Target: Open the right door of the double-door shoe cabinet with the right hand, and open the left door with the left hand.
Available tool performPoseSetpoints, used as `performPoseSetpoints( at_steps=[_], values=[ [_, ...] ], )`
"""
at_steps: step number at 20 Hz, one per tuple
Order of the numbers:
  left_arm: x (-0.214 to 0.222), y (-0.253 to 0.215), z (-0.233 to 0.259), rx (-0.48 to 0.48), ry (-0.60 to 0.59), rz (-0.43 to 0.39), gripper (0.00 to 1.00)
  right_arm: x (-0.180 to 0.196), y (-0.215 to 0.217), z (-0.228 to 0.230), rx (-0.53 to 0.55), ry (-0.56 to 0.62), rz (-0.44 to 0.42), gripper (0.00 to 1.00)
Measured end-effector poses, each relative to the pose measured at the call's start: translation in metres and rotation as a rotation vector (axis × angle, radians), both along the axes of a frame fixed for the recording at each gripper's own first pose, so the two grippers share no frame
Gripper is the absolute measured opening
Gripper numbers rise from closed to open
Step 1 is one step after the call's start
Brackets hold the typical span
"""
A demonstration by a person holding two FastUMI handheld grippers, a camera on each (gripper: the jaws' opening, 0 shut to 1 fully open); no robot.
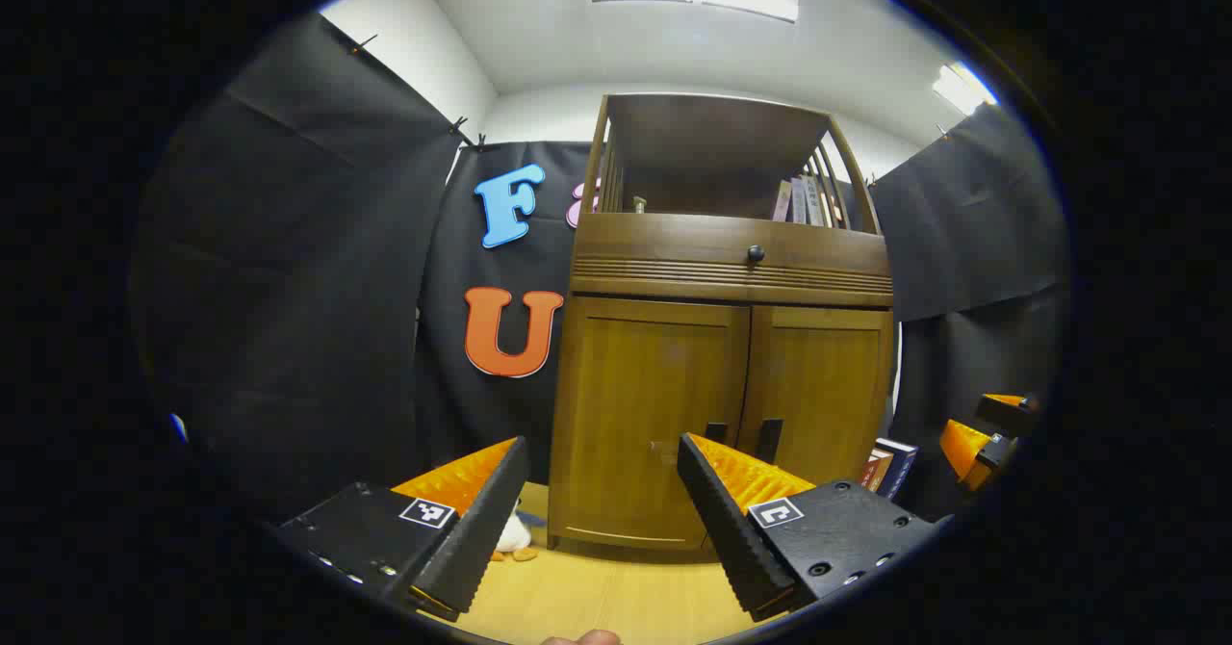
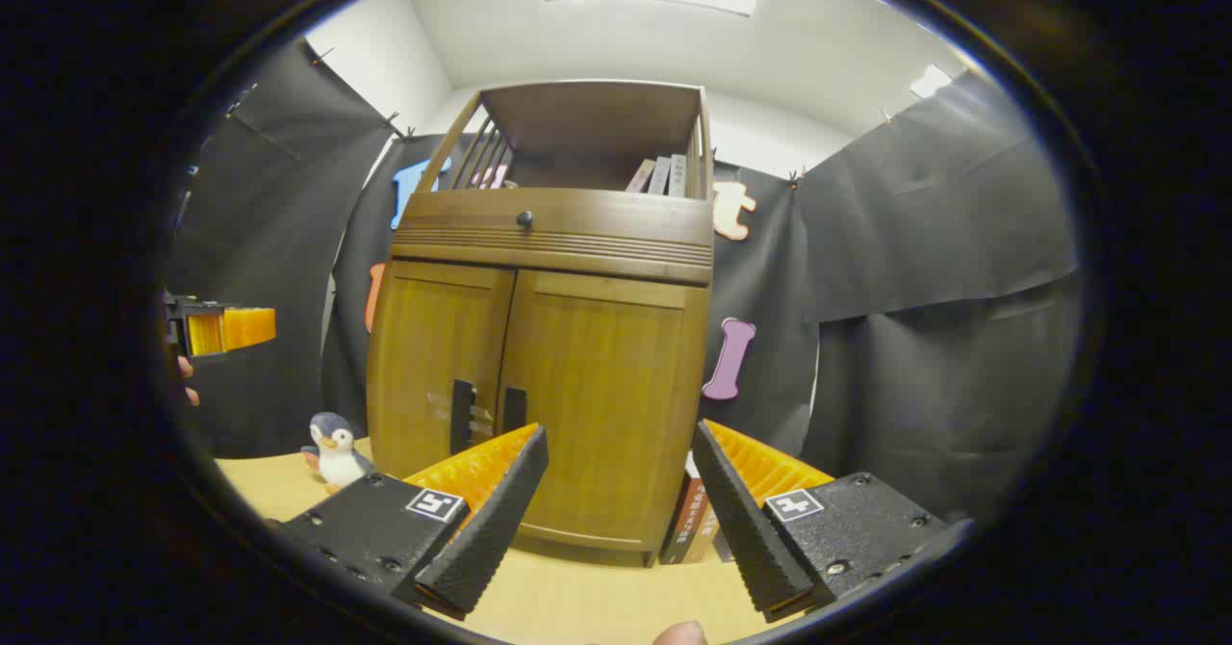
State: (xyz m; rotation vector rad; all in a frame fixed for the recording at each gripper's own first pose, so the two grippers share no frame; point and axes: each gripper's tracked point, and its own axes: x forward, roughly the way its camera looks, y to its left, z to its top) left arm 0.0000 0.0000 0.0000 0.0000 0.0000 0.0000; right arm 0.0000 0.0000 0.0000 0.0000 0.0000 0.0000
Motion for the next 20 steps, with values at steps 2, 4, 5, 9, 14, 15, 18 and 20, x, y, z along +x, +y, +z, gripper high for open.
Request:
performPoseSetpoints(
  at_steps=[2,4,5,9,14,15,18,20],
  values=[
    [0.001,0.003,-0.002,0.021,0.024,-0.039,0.95,-0.002,0.017,-0.002,-0.001,0.028,0.001,1.00],
    [-0.001,-0.004,-0.005,0.012,0.047,-0.082,0.95,-0.002,0.025,0.007,-0.005,0.021,0.007,0.99],
    [-0.003,-0.008,-0.004,0.002,0.053,-0.093,0.95,-0.001,0.027,0.010,-0.006,0.015,0.013,0.99],
    [-0.003,-0.029,0.004,-0.009,0.044,-0.111,0.95,0.009,0.028,0.022,-0.002,-0.004,0.049,1.00],
    [-0.002,-0.045,0.014,0.027,0.036,-0.127,1.00,0.019,0.037,0.031,0.012,-0.008,0.093,0.99],
    [-0.003,-0.046,0.014,0.027,0.036,-0.126,0.95,0.021,0.039,0.031,0.009,-0.008,0.101,0.99],
    [-0.004,-0.041,0.014,0.014,0.039,-0.102,0.95,0.026,0.045,0.033,0.003,-0.006,0.125,0.99],
    [-0.004,-0.035,0.019,0.009,0.029,-0.085,0.95,0.031,0.046,0.035,0.002,-0.008,0.125,0.99]
  ],
)
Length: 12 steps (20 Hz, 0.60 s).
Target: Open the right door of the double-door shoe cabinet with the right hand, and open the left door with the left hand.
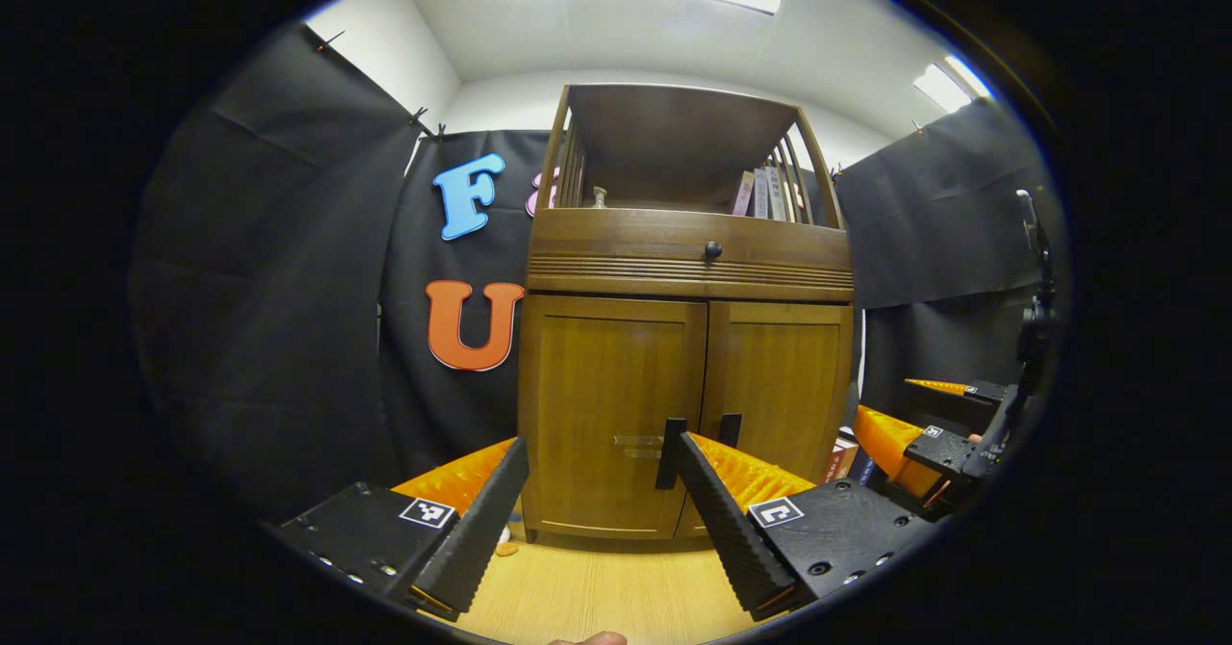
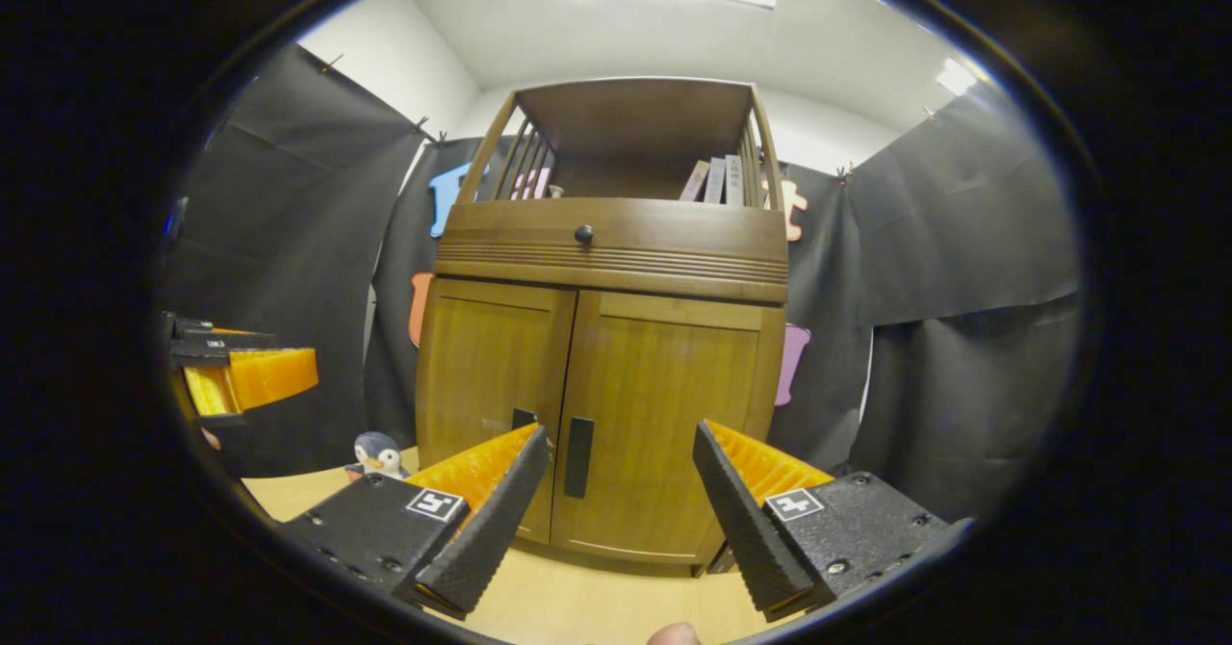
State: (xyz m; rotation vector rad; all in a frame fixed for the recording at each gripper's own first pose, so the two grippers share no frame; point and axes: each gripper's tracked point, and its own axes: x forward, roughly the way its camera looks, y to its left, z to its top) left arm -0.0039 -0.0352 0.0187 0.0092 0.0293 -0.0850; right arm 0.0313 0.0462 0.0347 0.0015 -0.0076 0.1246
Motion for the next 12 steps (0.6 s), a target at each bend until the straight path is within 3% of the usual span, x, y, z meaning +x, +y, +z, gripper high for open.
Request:
performPoseSetpoints(
  at_steps=[12],
  values=[
    [-0.008,0.042,0.003,0.025,-0.014,0.088,0.95,0.066,0.011,-0.021,-0.016,0.080,-0.031,0.99]
  ],
)
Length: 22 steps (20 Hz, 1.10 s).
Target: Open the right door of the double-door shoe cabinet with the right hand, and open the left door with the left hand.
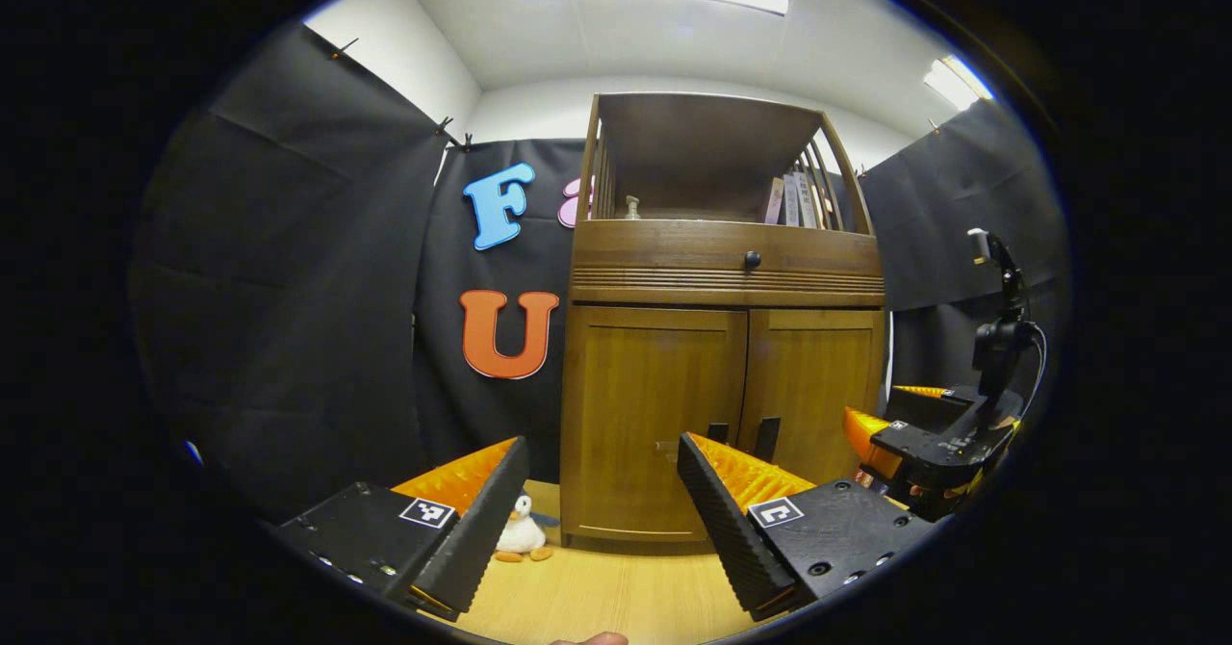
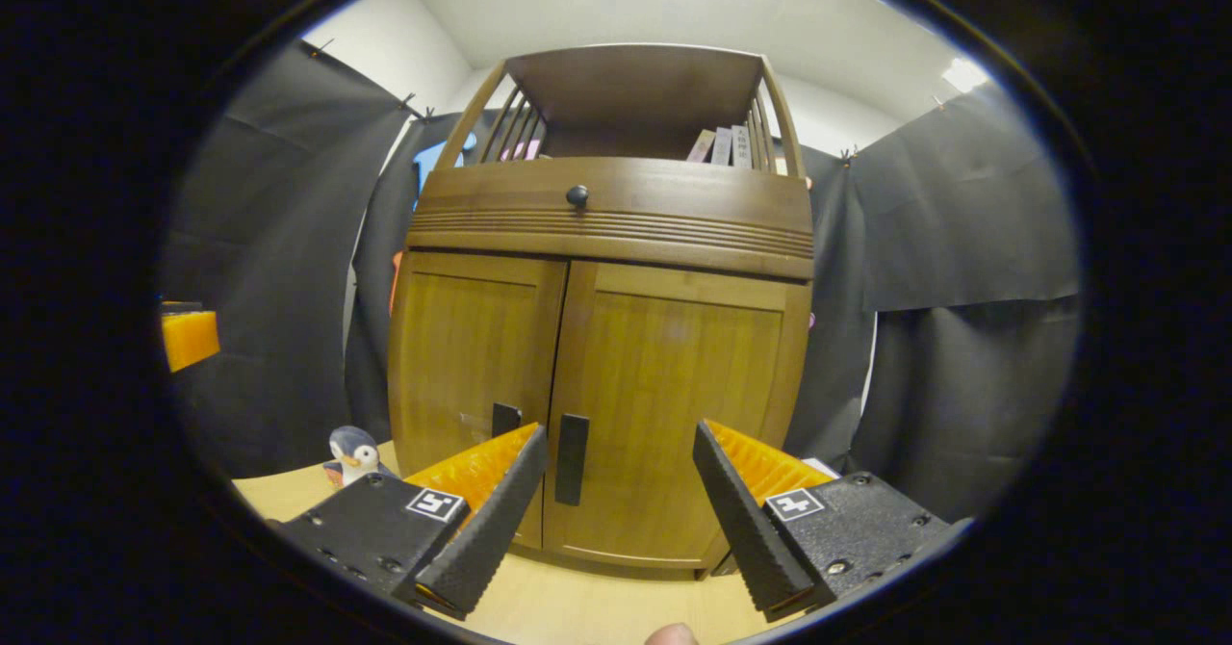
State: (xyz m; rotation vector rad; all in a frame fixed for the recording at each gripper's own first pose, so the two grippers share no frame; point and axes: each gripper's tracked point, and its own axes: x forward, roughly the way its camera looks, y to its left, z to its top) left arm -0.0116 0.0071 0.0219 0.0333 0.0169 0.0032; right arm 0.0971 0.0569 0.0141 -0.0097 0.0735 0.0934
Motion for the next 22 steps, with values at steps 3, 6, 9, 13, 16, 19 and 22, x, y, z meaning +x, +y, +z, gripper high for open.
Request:
performPoseSetpoints(
  at_steps=[3,6,9,13,16,19,22],
  values=[
    [-0.003,0.016,-0.002,-0.001,0.002,0.035,0.95,0.021,0.008,-0.010,-0.005,0.039,-0.005,0.99],
    [-0.005,0.032,-0.005,0.005,0.001,0.071,0.95,0.046,0.019,-0.023,0.000,0.102,-0.013,1.00],
    [-0.004,0.044,-0.010,0.007,0.015,0.092,0.95,0.077,0.025,-0.041,-0.005,0.175,-0.030,1.00],
    [-0.003,0.059,-0.013,0.007,0.025,0.128,0.95,0.112,0.038,-0.070,-0.004,0.271,-0.015,0.98],
    [-0.004,0.068,-0.013,0.016,0.027,0.155,0.95,0.129,0.045,-0.089,0.018,0.312,-0.019,0.93],
    [-0.007,0.074,-0.010,0.025,0.019,0.179,0.95,0.144,0.046,-0.102,0.029,0.330,-0.035,0.89],
    [-0.011,0.078,-0.008,0.031,0.015,0.194,0.95,0.153,0.049,-0.112,0.046,0.351,-0.044,0.80]
  ],
)
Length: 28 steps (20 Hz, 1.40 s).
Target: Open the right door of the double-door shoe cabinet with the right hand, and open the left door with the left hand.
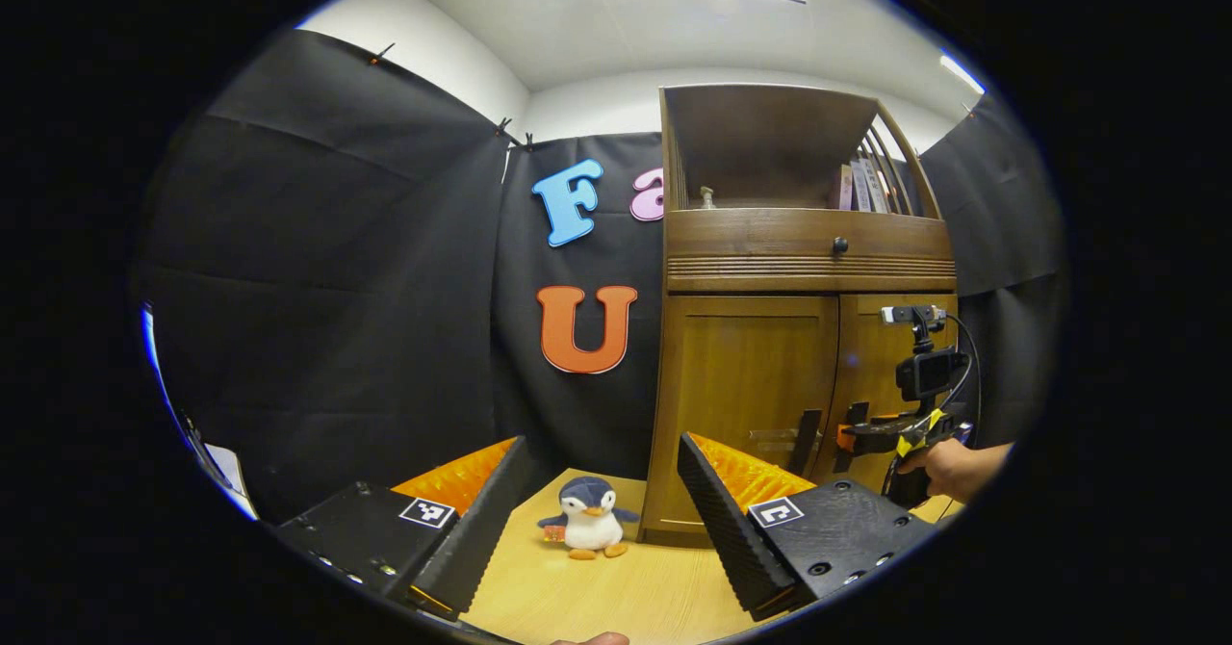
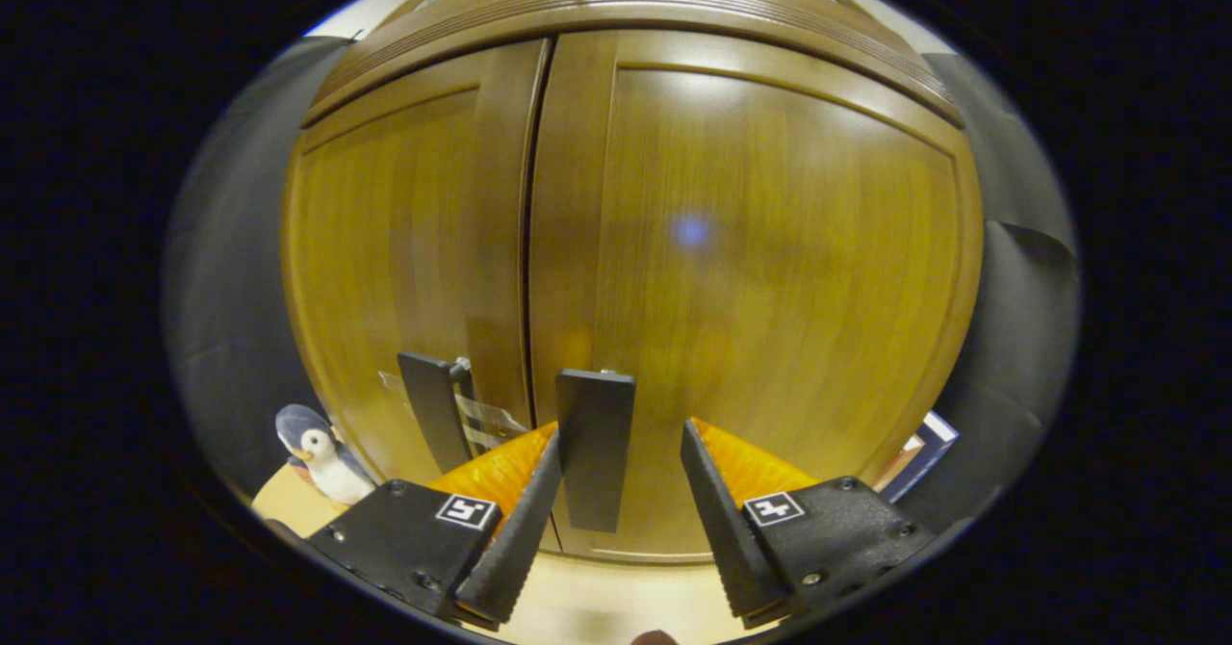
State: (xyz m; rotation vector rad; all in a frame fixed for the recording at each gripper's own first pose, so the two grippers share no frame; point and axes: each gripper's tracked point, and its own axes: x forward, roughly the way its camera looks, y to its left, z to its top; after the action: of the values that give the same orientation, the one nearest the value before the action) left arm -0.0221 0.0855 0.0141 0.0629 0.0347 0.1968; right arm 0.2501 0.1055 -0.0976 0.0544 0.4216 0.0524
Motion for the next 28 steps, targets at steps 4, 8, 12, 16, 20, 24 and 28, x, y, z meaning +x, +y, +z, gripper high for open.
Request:
performPoseSetpoints(
  at_steps=[4,8,12,16,20,24,28],
  values=[
    [-0.005,0.002,0.001,0.000,0.001,0.007,0.95,0.004,0.006,-0.001,0.021,-0.016,-0.021,0.67],
    [-0.011,0.002,0.003,0.003,-0.001,-0.001,0.95,0.005,0.010,-0.003,0.028,-0.027,-0.065,0.39],
    [-0.012,0.001,0.003,0.001,-0.002,-0.018,0.95,-0.003,0.010,-0.002,0.075,-0.011,-0.061,0.32],
    [-0.010,-0.005,0.002,-0.015,0.001,-0.056,0.95,-0.024,0.007,0.001,0.083,-0.003,-0.058,0.30],
    [-0.001,-0.019,-0.002,-0.040,0.007,-0.119,0.95,-0.056,0.001,0.004,0.091,-0.010,-0.053,0.30],
    [0.009,-0.038,-0.003,-0.039,0.010,-0.193,0.95,-0.091,-0.013,0.007,0.098,-0.015,-0.043,0.30],
    [0.017,-0.056,-0.007,-0.053,0.012,-0.252,0.95,-0.125,-0.032,0.009,0.095,-0.020,-0.050,0.30]
  ],
)
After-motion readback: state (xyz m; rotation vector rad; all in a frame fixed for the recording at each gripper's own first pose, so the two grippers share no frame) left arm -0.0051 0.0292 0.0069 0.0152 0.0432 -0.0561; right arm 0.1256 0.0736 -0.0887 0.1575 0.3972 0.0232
